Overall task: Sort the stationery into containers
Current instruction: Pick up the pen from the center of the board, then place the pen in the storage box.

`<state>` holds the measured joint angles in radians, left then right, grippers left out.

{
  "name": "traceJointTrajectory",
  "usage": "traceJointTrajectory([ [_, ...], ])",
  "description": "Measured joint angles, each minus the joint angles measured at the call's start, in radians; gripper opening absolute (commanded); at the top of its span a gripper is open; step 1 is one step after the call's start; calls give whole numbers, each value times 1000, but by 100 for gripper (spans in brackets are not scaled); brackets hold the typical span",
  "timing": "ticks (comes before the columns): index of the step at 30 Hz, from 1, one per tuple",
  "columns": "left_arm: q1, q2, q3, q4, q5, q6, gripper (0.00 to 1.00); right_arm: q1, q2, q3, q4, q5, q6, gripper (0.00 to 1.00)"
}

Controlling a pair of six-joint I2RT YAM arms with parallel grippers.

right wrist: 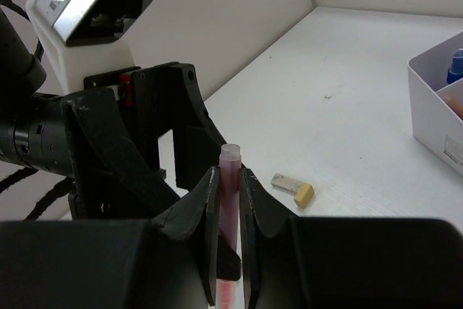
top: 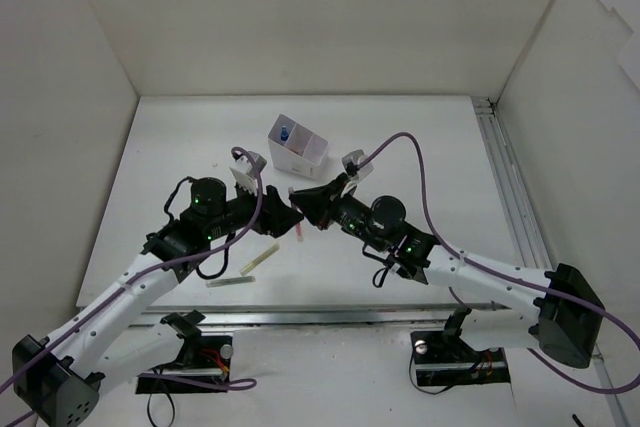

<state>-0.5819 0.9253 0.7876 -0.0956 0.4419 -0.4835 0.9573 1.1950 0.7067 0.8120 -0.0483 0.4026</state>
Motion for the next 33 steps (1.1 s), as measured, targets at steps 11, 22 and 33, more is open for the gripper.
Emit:
traceJointTrajectory([
  [11, -7, 31, 19, 47, -7, 5, 0, -4, 47, 1, 9, 10, 47, 4],
  [22, -6, 122, 88, 52, -216, 39, 0, -49, -53, -40, 20, 186, 79, 98],
  [33, 56, 541, 388, 270, -524, 133, 0, -100, -461, -147, -234, 552, 43, 98],
])
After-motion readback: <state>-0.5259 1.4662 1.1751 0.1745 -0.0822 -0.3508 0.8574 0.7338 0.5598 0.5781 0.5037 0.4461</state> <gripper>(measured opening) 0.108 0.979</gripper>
